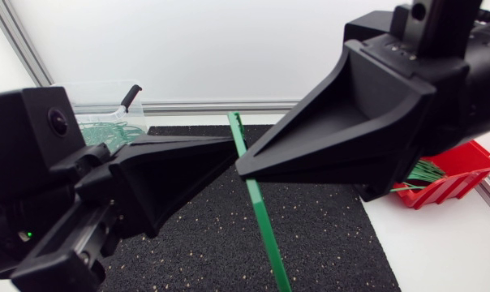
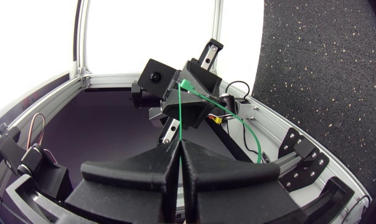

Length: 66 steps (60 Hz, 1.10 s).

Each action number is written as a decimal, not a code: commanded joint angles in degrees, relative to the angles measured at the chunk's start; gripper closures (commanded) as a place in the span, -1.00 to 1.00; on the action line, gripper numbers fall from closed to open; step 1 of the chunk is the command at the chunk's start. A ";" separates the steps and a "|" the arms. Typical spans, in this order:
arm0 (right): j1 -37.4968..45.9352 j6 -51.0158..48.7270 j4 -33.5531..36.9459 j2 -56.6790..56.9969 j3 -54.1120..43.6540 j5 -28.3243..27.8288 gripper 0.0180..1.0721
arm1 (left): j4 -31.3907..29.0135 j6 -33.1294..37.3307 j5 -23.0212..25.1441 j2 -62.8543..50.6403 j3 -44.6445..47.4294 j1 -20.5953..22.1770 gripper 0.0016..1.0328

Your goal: Take a green cable tie from the red box, thread the tail through the head to close it, then place it in the transparent bin on the left.

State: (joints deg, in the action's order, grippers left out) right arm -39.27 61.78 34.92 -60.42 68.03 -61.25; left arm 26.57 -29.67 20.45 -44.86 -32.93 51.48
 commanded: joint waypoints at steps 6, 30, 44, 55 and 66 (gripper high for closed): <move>0.15 2.03 -0.38 0.83 -1.23 0.17 0.89 | 0.50 1.19 -0.41 0.65 0.94 -0.60 0.93; 0.15 2.03 -0.73 1.01 -2.29 0.17 0.89 | 0.59 1.19 -0.50 0.13 0.67 -1.21 0.93; 0.15 2.03 -1.17 1.45 -2.20 0.26 0.89 | 0.42 1.11 -0.41 0.21 1.02 -0.86 0.93; 0.15 2.21 -1.78 1.89 -2.20 0.43 0.89 | 0.33 1.11 -0.41 0.04 1.02 -0.77 0.93; 0.15 2.56 -2.66 1.36 -2.73 0.61 0.89 | 0.33 1.11 -0.50 -0.14 1.11 -0.16 0.93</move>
State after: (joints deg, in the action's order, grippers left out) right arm -39.27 62.04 32.95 -58.96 66.63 -61.08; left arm 26.57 -29.47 20.45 -44.88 -32.93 50.87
